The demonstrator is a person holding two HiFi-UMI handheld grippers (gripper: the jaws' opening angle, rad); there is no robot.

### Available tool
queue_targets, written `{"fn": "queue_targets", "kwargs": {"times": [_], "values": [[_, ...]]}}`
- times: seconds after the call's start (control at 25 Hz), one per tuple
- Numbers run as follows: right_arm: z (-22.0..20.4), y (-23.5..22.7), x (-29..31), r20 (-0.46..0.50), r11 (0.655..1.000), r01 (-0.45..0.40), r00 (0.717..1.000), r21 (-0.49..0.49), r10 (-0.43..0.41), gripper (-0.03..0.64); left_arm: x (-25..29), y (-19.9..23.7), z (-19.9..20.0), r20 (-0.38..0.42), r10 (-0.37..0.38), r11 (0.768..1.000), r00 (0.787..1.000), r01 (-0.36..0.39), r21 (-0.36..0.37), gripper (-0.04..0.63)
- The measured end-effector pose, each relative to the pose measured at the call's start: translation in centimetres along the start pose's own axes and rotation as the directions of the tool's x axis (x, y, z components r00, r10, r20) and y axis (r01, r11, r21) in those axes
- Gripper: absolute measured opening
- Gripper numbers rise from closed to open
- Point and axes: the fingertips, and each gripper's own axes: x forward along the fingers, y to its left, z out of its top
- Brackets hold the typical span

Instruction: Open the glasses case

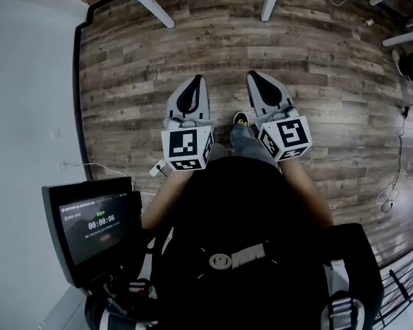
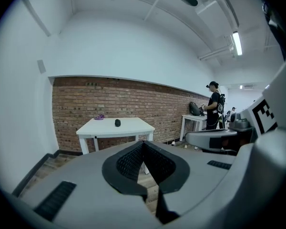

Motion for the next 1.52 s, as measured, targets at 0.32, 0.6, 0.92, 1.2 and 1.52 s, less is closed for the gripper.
{"fn": "queue_targets", "kwargs": {"times": [0.32,0.6,0.92,1.2,1.52], "values": [[2.1,-4.5,3.2,0.026,0.999,0.007,1.0,0.033,-0.007,0.005,4.3,1.6,2.0,-0.013,0.052,0.999,0.999,-0.052,0.005,0.0],[2.5,-7.3,8.0,0.007,0.998,0.043,0.999,0.051,-0.044,0.005,9.7,4.8,3.1,-0.019,0.044,0.999,0.999,-0.044,0.003,0.0],[4.2,-8.6,17.7,-0.046,0.998,0.053,0.998,0.015,-0.052,0.005,17.4,10.5,5.5,0.0,-0.01,1.0,1.0,0.01,-0.021,0.0],[5.8,-8.7,24.2,-0.05,0.998,0.055,0.997,0.02,-0.053,0.005,21.3,15.4,6.3,-0.004,-0.039,0.998,0.999,0.039,-0.041,0.0],[6.6,-12.8,29.7,-0.068,0.997,0.065,0.996,0.044,-0.062,0.005,27.6,18.2,7.1,-0.044,-0.045,0.998,0.998,0.043,-0.042,0.0]]}}
